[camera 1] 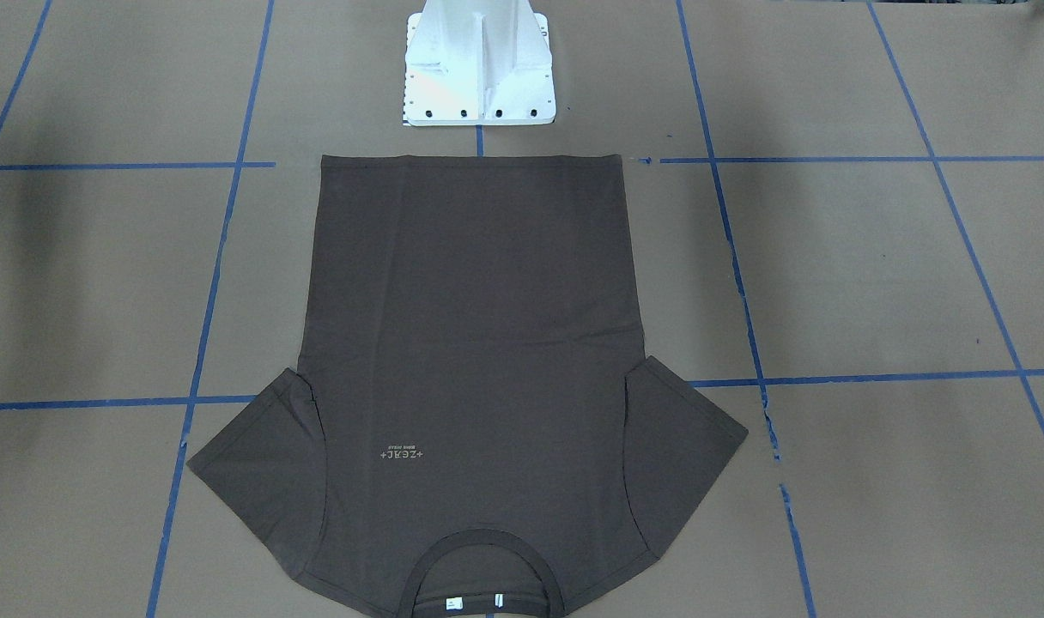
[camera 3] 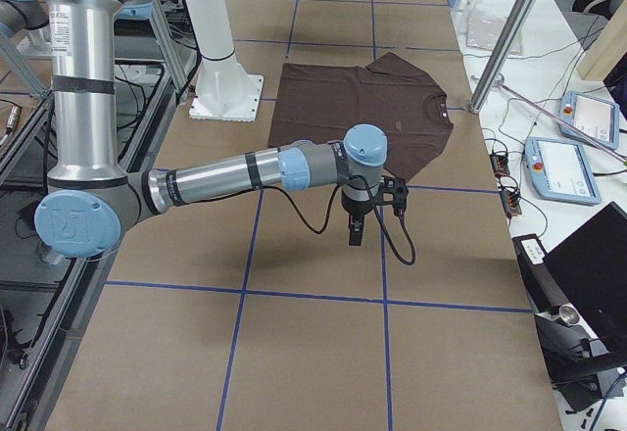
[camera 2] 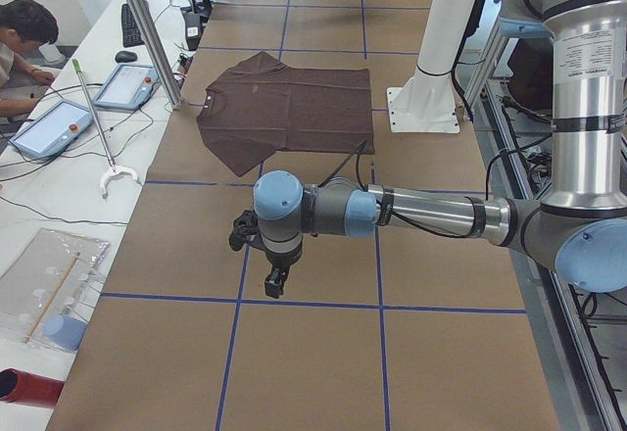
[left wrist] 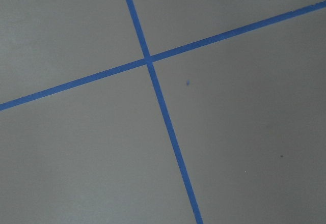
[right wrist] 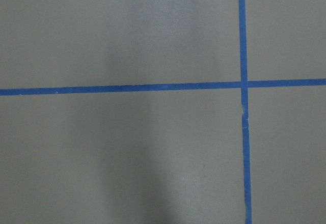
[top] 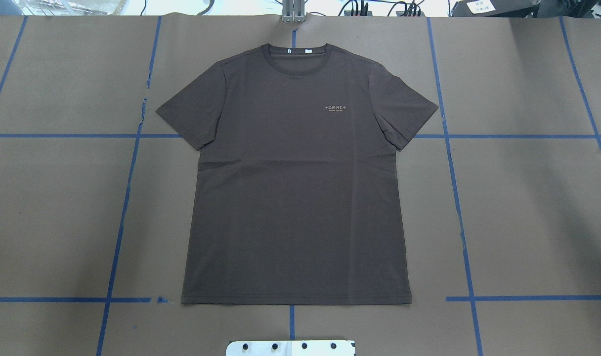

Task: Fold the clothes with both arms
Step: 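Move the right gripper toward the T-shirt sleeve nearest it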

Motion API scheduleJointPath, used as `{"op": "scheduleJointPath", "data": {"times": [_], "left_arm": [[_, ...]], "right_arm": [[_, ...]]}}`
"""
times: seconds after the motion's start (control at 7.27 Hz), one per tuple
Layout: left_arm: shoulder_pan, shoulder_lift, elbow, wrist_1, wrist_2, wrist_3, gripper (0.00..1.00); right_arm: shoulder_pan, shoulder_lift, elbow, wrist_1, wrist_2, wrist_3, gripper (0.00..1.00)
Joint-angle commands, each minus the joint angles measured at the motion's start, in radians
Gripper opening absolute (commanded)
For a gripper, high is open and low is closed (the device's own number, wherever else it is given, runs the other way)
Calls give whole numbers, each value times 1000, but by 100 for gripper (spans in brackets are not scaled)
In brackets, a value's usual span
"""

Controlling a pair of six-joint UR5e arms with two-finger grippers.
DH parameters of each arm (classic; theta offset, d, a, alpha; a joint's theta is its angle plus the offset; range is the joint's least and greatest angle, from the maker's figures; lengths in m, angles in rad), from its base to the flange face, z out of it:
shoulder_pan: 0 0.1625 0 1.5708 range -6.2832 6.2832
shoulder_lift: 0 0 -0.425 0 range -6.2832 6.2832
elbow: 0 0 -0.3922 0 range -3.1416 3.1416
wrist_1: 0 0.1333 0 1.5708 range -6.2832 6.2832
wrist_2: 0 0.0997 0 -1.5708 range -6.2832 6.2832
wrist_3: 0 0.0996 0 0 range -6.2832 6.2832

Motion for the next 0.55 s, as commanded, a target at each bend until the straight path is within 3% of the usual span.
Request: {"op": "scheduleJointPath", "data": {"times": [0.0,0.41], "left_arm": [[-25,-8,-20,10,-26,3,100],[-22,-5,-9,-5,-23,-3,100]], "right_arm": [[0,-14,-3,3,6,6,100],[0,-12,3,5,24,12,100]]}}
